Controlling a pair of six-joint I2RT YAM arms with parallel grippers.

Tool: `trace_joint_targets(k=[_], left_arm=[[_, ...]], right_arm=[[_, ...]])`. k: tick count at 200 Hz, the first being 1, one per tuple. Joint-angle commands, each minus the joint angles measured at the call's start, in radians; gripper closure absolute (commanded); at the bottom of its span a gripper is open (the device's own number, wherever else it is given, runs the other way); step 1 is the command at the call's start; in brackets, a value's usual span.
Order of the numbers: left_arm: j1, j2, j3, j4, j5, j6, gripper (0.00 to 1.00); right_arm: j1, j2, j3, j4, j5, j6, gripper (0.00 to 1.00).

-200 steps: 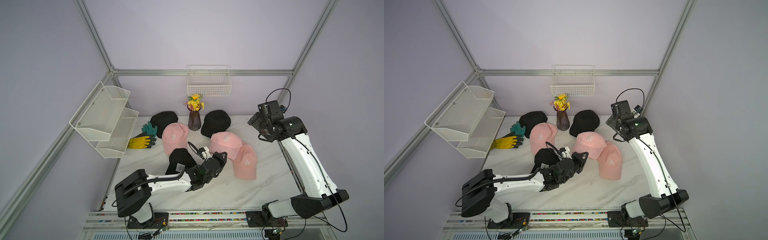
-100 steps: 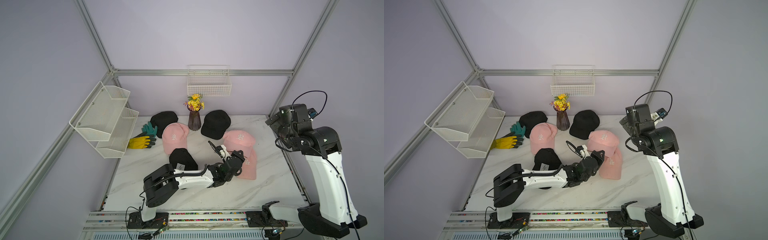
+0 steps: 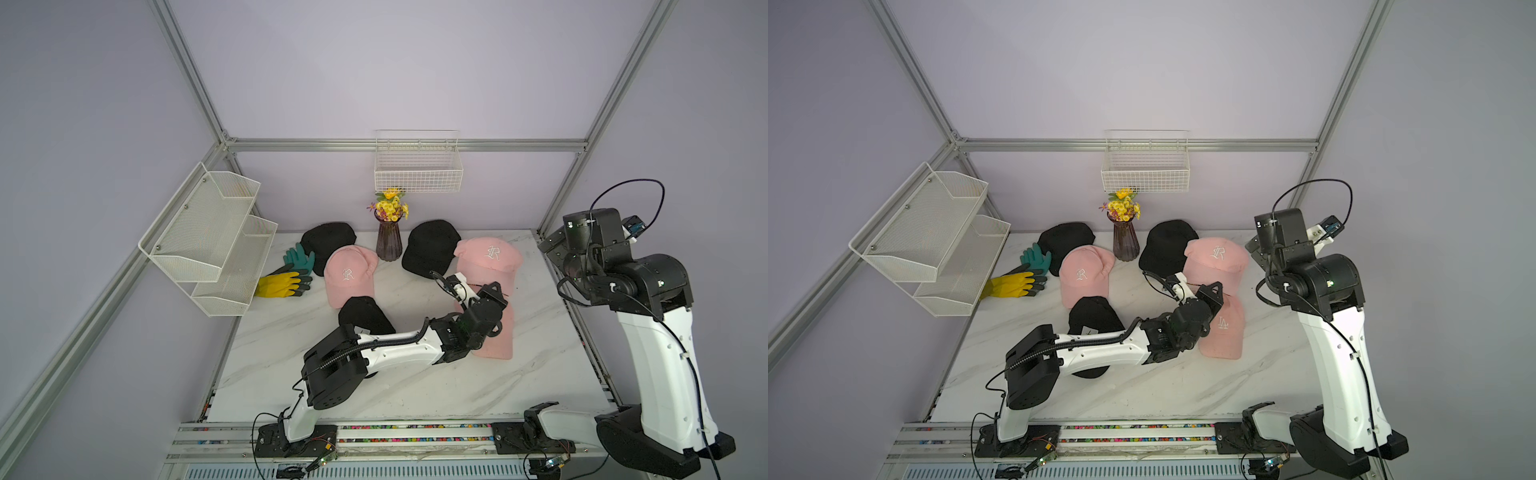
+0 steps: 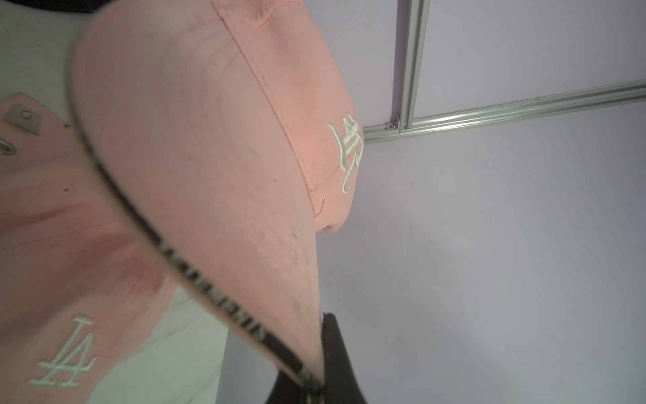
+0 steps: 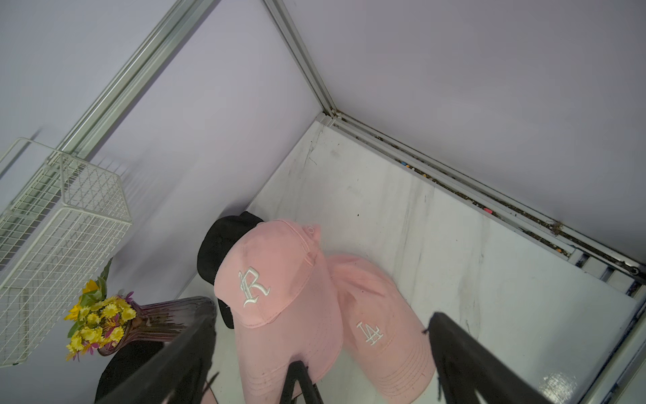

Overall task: Stack the baseball caps by color
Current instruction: Place the baseball cap on the baseball cap.

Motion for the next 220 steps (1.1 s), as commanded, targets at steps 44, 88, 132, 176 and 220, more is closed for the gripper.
trace_joint_targets(k=[44, 88, 132, 176, 220], left_arm=[[0.032, 0.156, 0.063, 0.021, 0.033, -0.013, 1.00], [0.005, 0.179, 0.071, -0.030, 0.057, -0.016, 1.00], [-0.018, 0.174, 0.028, -0.038, 0.049, -0.128, 1.00], [-0.040, 0.180, 0.021, 0.035, 0.043, -0.122, 0.70], [-0.057, 0.131, -0.060, 0.251, 0.045, 0.174, 0.03]], right_arm=[[-0.003, -0.038, 0.019, -0.027, 0.038, -0.069, 0.03], [-0.003, -0.047, 0.005, -0.027, 0.019, -0.087, 0.03], [-0.003, -0.057, -0.015, -0.024, 0.010, -0.096, 0.03], [-0.004, -0.049, -0.032, -0.012, -0.013, -0.113, 0.03], [-0.004, -0.035, -0.054, -0.008, -0.018, -0.189, 0.03]])
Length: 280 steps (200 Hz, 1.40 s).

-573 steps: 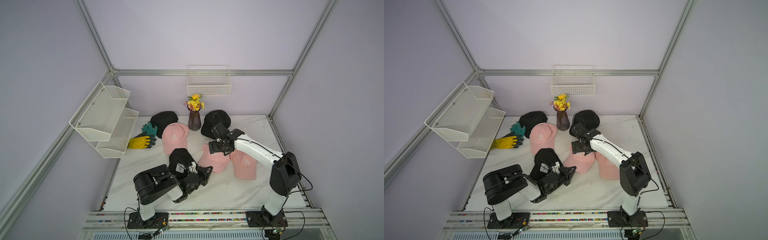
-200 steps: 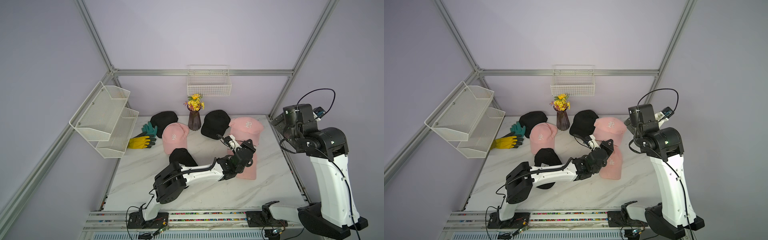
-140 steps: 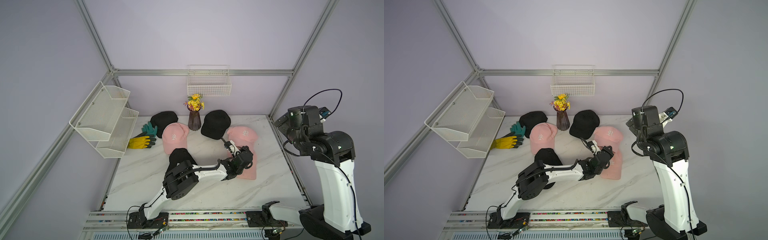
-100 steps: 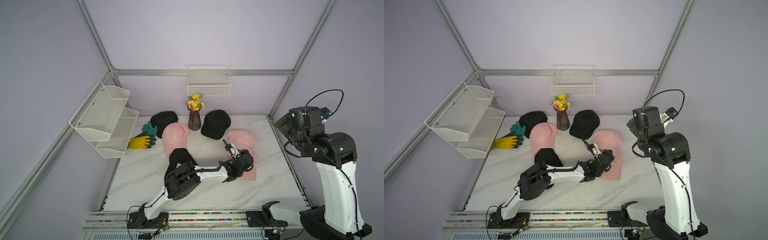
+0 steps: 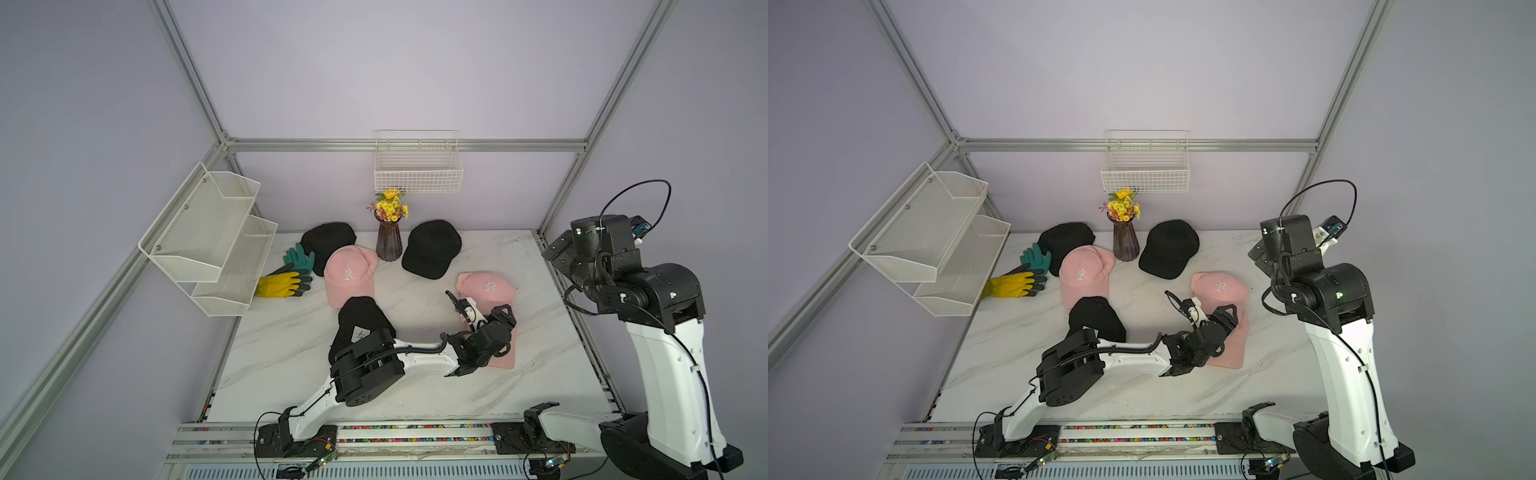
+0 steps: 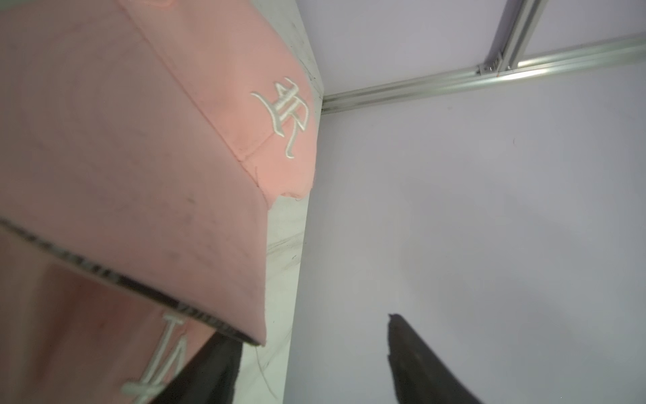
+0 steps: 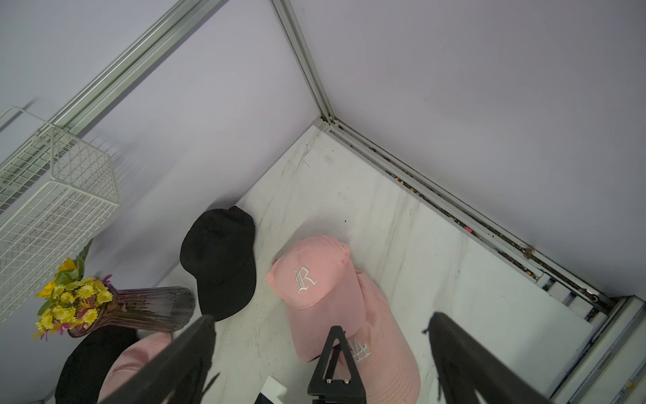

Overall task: Stack the baseball caps by color
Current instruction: Place the baseball cap on the baseball cap, then pick up the baseball cap.

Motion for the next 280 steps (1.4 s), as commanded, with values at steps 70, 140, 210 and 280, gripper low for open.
trace_joint_targets(k=[70, 140, 210, 280], left_arm=[[-0.012, -0.476, -0.563, 0.485, -0.113, 0.879, 0.00], [0.248, -1.059, -0.788, -0.171, 0.252, 1.005, 0.00], [0.437, -1.212, -0.886, -0.264, 0.422, 0.967, 0.00], [0.469, -1.196, -0.953, -0.177, 0.508, 0.913, 0.00]], right_arm=[[-0.063, 0.083, -0.179, -0.016, -0.364, 0.000, 0.03], [-0.132, -0.105, -0.873, 0.374, -0.783, 0.459, 0.03], [-0.132, -0.230, -1.201, 0.787, -0.770, 0.799, 0.03], [-0.133, -0.331, -1.435, 1.215, -0.653, 0.861, 0.04]])
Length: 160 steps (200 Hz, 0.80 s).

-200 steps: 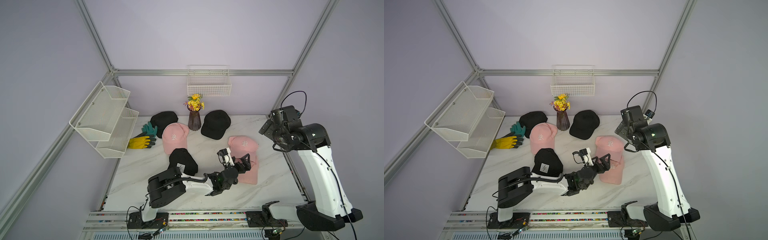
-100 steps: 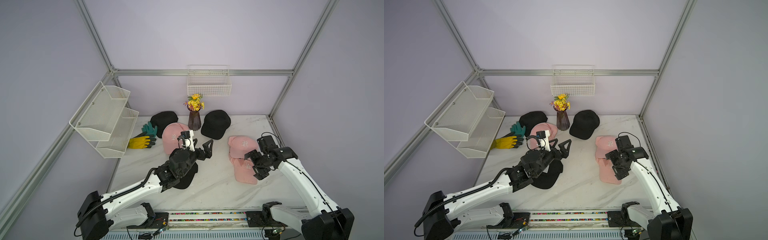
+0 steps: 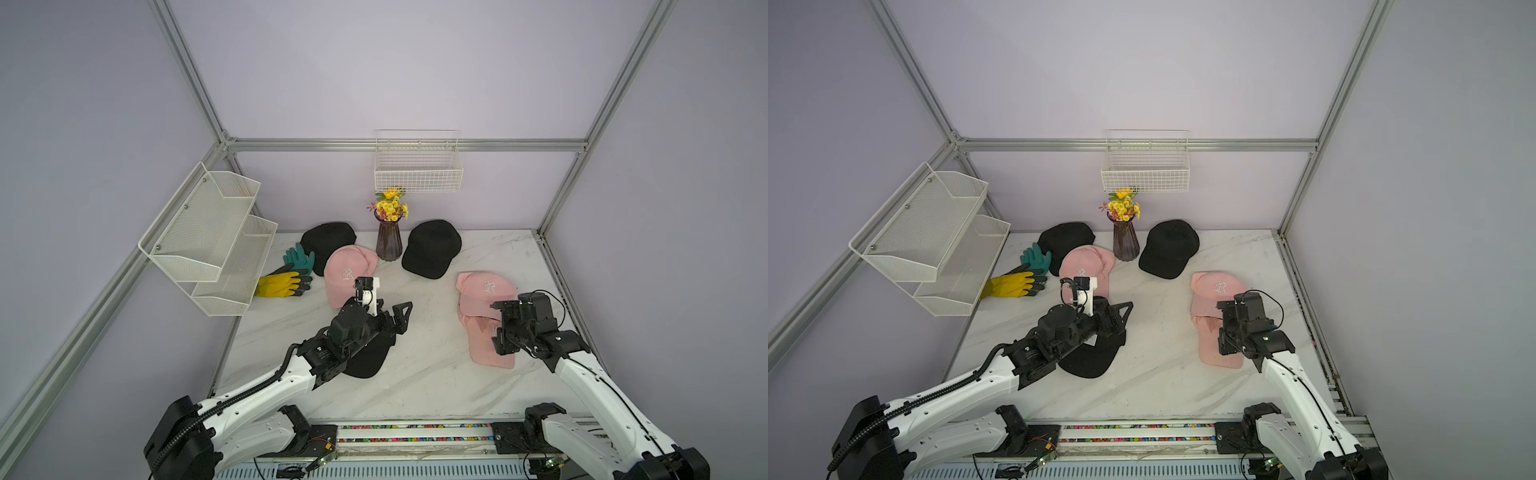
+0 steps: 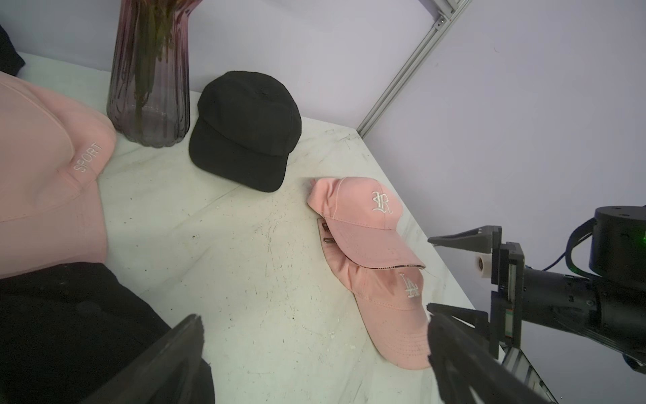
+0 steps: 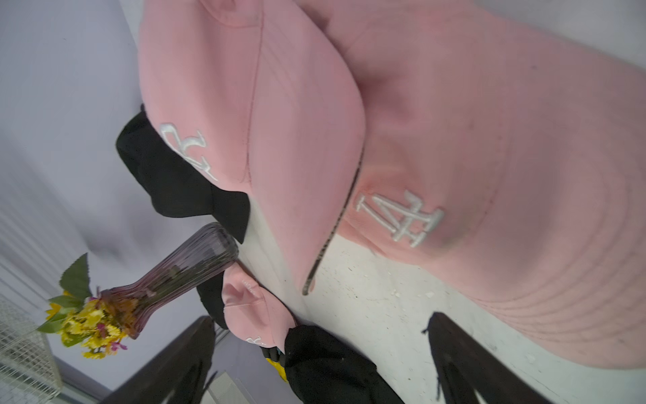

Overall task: Stack the baseball caps by color
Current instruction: Pick up the baseball cap.

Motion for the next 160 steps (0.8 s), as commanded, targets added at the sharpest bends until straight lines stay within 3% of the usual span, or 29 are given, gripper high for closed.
trace_joint_targets(k=[1, 63, 108, 160], left_arm=[[0.016, -0.004, 0.006, 0.067, 0.050, -0.022, 0.00], [0.034, -0.002, -0.023, 0.101, 0.061, -0.056, 0.00], [0.040, -0.016, -0.061, 0.134, 0.061, -0.095, 0.00], [0.046, -0.021, -0.076, 0.142, 0.068, -0.108, 0.00]], right_arm=[[-0.003, -0.002, -0.079, 0.220, 0.040, 0.062, 0.05], [-0.003, 0.054, -0.174, 0.467, 0.049, 0.080, 0.32], [-0.003, 0.078, -0.196, 0.512, 0.079, 0.072, 0.38], [-0.003, 0.099, -0.247, 0.618, 0.071, 0.059, 0.76]])
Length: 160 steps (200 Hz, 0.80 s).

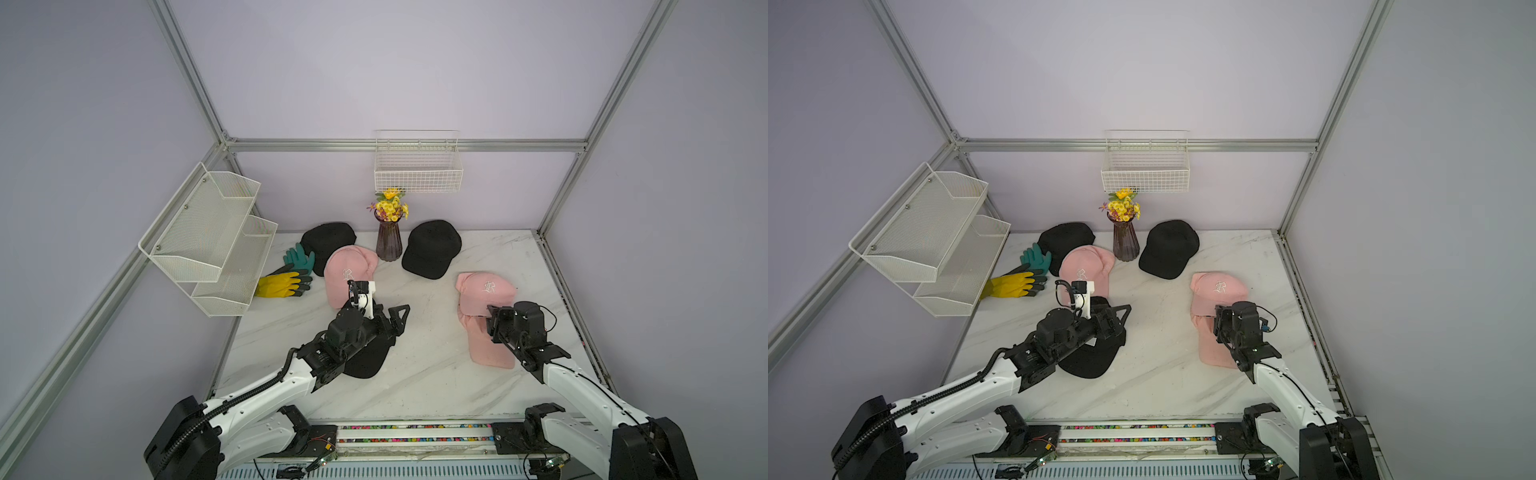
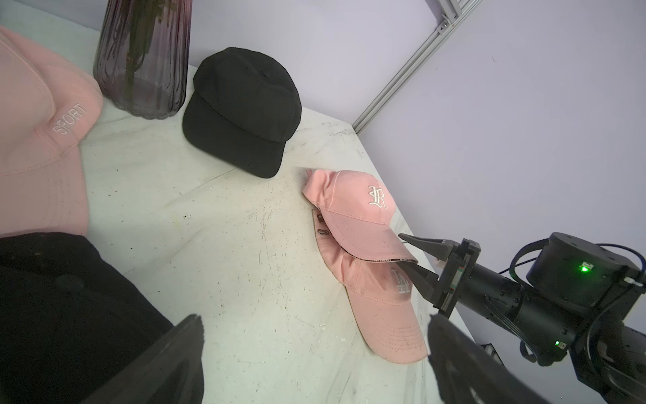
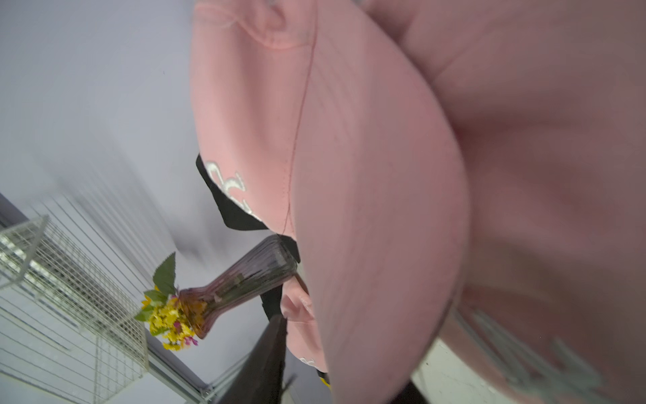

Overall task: Stack the baseball caps by color
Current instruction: Pick up the baseball cap.

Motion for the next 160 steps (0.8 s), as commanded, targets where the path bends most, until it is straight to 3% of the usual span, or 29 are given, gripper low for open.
trace_joint_targets(k=[1, 39, 55, 107, 160], left_arm=[[0.006, -0.021, 0.000, 0.056, 0.010, -0.024, 0.00], [0.010, -0.017, -0.003, 0.064, 0.006, -0.032, 0.00], [0.011, -0.009, -0.002, 0.070, 0.009, -0.036, 0.00], [0.012, 0.002, -0.005, 0.082, 0.012, -0.053, 0.00], [0.012, 0.018, -0.007, 0.094, 0.021, -0.058, 0.00]], right_arm=[[-0.004, -0.006, -0.012, 0.062, 0.017, -0.012, 0.76], [-0.003, -0.061, 0.009, 0.014, 0.031, -0.047, 0.89], [-0.004, -0.075, 0.017, 0.041, 0.041, -0.068, 1.00], [-0.004, -0.094, 0.126, 0.030, 0.053, -0.170, 1.00], [-0.004, -0.281, 0.156, -0.141, 0.107, -0.205, 1.00]])
